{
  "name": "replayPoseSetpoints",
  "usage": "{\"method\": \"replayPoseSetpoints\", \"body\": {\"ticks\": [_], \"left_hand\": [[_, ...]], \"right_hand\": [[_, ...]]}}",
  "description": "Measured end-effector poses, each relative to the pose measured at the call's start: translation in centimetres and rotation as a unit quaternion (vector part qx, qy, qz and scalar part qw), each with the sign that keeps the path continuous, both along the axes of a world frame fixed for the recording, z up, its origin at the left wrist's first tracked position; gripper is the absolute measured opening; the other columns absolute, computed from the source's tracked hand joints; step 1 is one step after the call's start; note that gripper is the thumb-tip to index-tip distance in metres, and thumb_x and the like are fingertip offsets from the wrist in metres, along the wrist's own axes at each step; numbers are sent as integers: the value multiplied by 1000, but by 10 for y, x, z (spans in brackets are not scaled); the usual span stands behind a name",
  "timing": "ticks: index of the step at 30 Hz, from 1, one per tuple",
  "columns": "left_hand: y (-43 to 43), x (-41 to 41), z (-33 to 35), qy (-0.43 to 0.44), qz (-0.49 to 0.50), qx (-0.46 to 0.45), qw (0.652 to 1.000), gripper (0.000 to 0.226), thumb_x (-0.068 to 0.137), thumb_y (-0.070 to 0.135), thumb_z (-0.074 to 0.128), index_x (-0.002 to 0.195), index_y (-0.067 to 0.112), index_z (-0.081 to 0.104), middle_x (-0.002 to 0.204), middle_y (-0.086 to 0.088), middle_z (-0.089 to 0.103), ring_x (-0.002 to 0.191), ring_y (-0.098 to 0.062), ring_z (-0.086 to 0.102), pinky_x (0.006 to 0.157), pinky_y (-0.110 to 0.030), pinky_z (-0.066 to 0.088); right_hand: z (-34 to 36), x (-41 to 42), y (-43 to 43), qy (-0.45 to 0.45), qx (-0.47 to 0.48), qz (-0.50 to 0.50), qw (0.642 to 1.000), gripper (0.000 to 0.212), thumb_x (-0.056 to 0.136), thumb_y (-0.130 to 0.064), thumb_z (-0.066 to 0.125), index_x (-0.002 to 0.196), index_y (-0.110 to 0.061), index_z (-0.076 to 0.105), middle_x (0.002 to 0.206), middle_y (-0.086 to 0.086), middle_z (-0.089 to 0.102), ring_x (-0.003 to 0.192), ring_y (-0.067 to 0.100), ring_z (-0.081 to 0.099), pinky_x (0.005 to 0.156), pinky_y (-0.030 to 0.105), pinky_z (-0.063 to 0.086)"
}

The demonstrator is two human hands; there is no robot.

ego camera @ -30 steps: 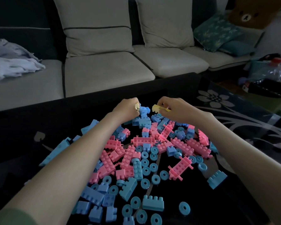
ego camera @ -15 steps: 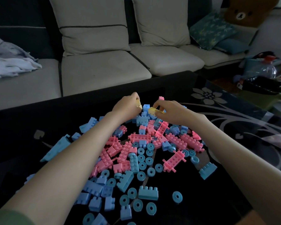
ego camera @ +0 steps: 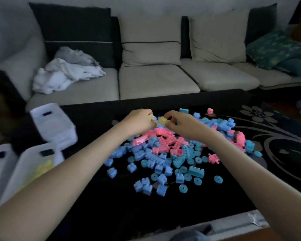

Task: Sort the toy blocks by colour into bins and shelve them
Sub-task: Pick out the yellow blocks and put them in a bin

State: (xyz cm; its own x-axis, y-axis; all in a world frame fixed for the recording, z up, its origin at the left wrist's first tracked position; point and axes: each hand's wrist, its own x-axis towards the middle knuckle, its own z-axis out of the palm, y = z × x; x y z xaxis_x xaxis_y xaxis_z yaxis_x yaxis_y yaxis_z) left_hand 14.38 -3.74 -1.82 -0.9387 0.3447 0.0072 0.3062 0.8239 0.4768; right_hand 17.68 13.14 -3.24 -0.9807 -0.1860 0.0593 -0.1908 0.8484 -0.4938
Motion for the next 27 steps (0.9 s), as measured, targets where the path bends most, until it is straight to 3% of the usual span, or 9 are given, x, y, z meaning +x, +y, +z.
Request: {"method": "replayPoseSetpoints", "body": {"ticks": [7,9,12,15,16,18,20,24,27], "left_hand": [[-162,82,4,-52,171,-53,983,15,84,28,60,86,14,55,81,-5,56,75,-22,51,58,-28,35],[-202,101,-4,-104,241,27,965,9,82,21,58,84,13,55,76,-6,59,64,-20,52,56,-25,39],[-247,127,-14,-125,316,79,937,4,84,12,55,81,10,54,68,-7,56,65,-23,53,60,-28,39],[-261,139,-21,-129,337,104,927,8,86,10,56,78,9,54,75,-7,57,80,-23,56,66,-29,42],[-261,140,-23,-135,331,106,928,3,85,10,57,84,8,57,83,-9,61,86,-23,59,73,-31,47],[-259,138,-31,-150,330,105,926,38,81,16,63,116,6,55,108,-13,64,100,-26,60,90,-40,51],[-252,139,-34,-173,330,101,923,71,79,20,65,141,11,31,127,-14,52,111,-29,55,95,-44,49],[-238,131,-43,-139,280,35,949,86,87,22,58,151,16,1,149,-10,25,130,-28,38,95,-32,42],[-239,131,-52,-58,241,-116,962,82,90,28,54,151,18,-1,156,-10,4,144,-31,9,113,-40,20]], "right_hand": [[4,36,-151,-31,-116,120,986,20,93,-29,53,110,-18,57,81,-10,58,71,5,55,62,9,40],[0,45,-192,-82,-187,130,970,23,92,-31,54,105,-12,60,86,-1,64,80,15,61,74,22,47],[-6,57,-251,-149,-249,146,946,17,93,-27,50,95,-12,59,84,1,59,70,11,54,61,21,41],[-18,61,-290,-194,-228,151,942,37,93,-27,48,120,-3,53,111,10,60,92,20,59,80,30,50],[-22,62,-299,-208,-211,149,943,47,93,-30,48,132,-5,45,126,10,54,104,22,56,90,33,48],[-27,64,-305,-232,-195,137,943,64,92,-36,50,146,-13,27,145,7,37,123,23,45,103,38,41],[-31,64,-303,-234,-195,132,943,66,92,-35,50,148,-16,21,148,8,32,129,25,41,107,39,37],[-32,59,-288,-189,-175,131,957,56,93,-21,45,146,-16,27,146,7,36,129,21,40,98,28,37],[-31,50,-279,-103,-165,127,973,51,92,-10,41,143,-13,34,141,7,42,119,17,45,87,22,35]]}}
